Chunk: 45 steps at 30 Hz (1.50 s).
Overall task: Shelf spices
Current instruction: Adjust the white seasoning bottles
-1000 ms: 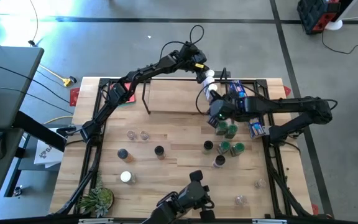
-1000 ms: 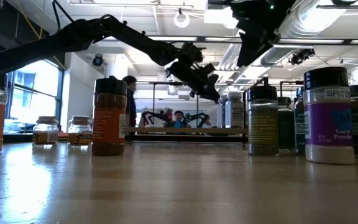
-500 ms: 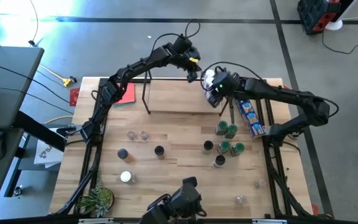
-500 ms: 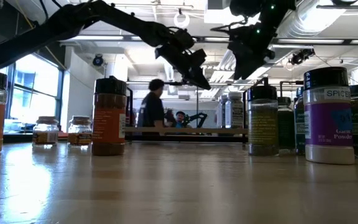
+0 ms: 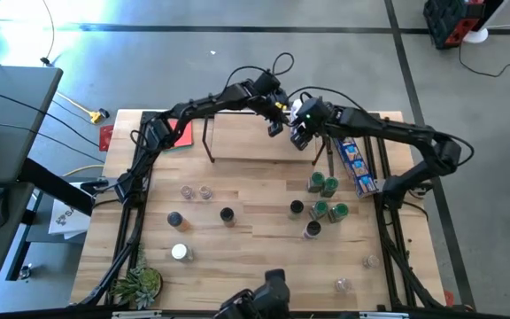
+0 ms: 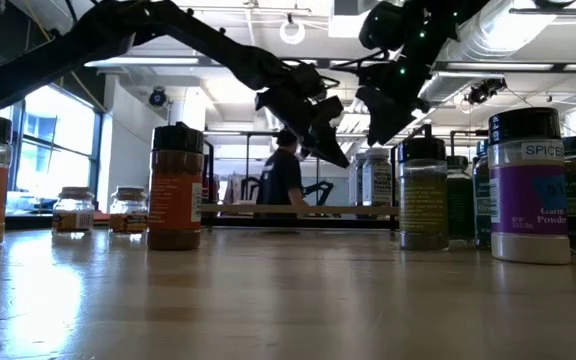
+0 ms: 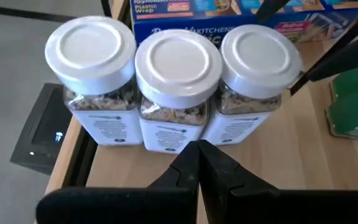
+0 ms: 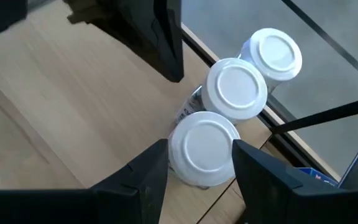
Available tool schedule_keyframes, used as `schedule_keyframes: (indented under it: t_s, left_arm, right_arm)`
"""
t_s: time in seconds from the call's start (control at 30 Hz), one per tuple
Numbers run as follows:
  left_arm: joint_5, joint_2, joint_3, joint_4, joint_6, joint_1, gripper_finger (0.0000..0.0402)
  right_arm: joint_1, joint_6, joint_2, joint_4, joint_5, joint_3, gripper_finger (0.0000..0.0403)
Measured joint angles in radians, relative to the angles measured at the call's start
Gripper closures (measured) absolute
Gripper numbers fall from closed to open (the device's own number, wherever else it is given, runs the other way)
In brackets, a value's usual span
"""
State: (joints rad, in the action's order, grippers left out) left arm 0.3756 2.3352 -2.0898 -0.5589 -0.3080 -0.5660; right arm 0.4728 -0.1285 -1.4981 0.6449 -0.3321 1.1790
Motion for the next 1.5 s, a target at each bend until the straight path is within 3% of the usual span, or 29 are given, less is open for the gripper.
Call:
schedule_keyframes:
  t_s: [0.6,0.87,1.17,1.5]
  left_arm:
    - [-0.001,0.008,0.004,0.028,0.010,0.042,0.0402]
    - [-0.001,0.008,0.004,0.009,0.017,0.045,0.0402]
    - [-0.003,0.023,0.009,0.030,0.018,0.050,0.0402]
    - [-0.005,0.027,0.096,0.113,0.041,0.051,0.0402]
  right_arm:
    - [0.000,-0.057,-0.004,-0.029,0.052,0.000,0.0231]
    - [-0.009,-0.057,-0.002,-0.015,-0.051,0.037,0.0231]
    - [0.013,-0.098,-0.002,0.063,-0.049,0.043,0.0231]
    - [0.011,-0.099,-0.040,0.066,-0.023,0.043,0.0231]
